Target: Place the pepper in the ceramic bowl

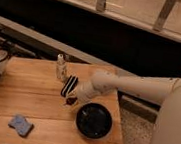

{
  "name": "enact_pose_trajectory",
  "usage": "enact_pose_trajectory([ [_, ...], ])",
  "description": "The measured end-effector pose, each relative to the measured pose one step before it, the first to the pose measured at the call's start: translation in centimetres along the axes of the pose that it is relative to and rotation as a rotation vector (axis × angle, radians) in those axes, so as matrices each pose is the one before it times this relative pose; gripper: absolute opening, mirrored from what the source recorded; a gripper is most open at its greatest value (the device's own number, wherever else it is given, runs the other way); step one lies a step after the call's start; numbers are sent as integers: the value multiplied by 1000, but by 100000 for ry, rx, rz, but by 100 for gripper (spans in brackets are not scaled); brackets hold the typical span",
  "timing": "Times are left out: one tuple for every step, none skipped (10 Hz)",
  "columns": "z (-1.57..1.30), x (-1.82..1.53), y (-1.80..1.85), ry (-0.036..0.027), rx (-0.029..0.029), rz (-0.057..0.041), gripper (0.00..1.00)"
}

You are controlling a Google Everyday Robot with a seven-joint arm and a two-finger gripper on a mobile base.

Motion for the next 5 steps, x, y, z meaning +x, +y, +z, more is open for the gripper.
enact_pose_trajectory([
  [-558,-230,390,-967,-638,-658,0],
  [-1538,-419,661,-2005,-927,-537,0],
  [-1981,-414,519,-2311,-1200,-66,0],
  [-1324,-427,-110,-1948,-1021,476,0],
  [-1394,-526,-520,-2182,-1401,1011,0],
])
